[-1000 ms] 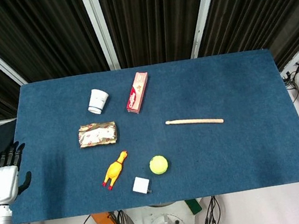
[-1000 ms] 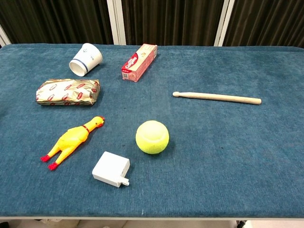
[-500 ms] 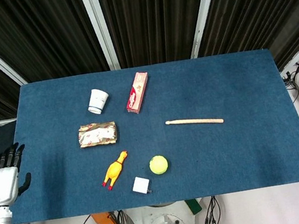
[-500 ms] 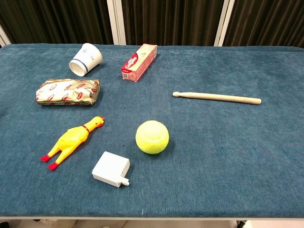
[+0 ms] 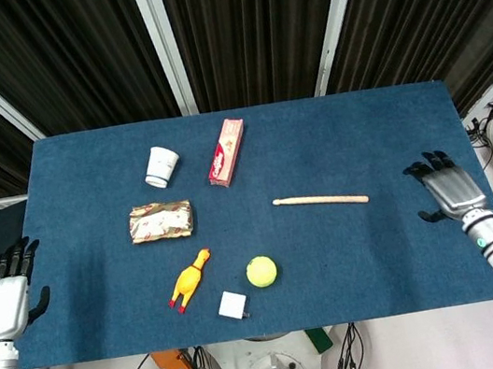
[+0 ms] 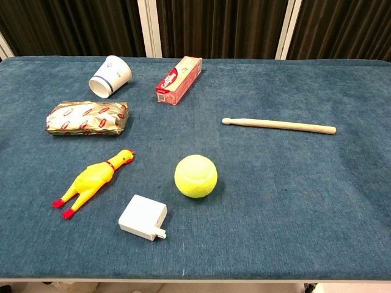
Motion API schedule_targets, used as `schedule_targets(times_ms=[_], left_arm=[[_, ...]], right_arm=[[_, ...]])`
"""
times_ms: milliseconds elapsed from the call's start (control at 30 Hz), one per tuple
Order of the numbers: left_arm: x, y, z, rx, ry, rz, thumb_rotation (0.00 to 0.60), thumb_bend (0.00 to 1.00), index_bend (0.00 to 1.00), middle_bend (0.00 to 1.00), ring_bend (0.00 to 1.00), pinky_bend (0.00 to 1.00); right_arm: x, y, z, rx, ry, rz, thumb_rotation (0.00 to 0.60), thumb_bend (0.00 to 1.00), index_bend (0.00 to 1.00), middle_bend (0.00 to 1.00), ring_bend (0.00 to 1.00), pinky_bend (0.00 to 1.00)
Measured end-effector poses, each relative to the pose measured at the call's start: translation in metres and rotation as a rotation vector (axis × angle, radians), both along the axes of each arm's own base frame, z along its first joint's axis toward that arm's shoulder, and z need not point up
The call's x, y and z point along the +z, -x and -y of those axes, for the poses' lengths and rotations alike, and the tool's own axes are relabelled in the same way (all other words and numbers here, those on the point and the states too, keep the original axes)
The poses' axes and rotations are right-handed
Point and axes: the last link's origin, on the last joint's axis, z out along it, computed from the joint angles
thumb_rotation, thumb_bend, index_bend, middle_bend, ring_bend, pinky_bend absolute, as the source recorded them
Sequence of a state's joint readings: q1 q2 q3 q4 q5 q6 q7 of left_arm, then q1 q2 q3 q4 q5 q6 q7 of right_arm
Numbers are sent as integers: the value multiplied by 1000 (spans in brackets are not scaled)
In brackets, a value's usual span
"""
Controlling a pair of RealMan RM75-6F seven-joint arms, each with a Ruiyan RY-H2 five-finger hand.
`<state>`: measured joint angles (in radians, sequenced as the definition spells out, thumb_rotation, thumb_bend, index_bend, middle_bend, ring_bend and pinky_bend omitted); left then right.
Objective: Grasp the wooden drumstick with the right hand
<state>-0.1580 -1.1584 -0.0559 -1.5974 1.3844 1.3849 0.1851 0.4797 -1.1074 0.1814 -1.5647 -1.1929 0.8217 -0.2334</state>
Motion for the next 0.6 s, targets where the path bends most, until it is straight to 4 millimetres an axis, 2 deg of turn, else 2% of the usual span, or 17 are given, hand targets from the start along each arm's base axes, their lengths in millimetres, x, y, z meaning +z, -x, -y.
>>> schedule_targets(times_ms=[167,267,467,600], left_arm=[[0,0,0,2,2,9,600,376,0,0,65,113],[0,0,0,4,3,14,600,376,0,0,65,113],[1,1,-1,10,1,24,600,376,0,0,66,113],[1,0,0,8,1,26,600,376,0,0,66,113]], right_arm=[[-43,-42,43,46,-55,9,600,339,298,260,99,0],[-71,-65,59,47,-82,48,600,339,327,282,102,0],[-111,-98,69,66,-136,68,600,339,355,321,121,0],[-124,-104,67,67,-146,57,600,342,380,339,134,0]])
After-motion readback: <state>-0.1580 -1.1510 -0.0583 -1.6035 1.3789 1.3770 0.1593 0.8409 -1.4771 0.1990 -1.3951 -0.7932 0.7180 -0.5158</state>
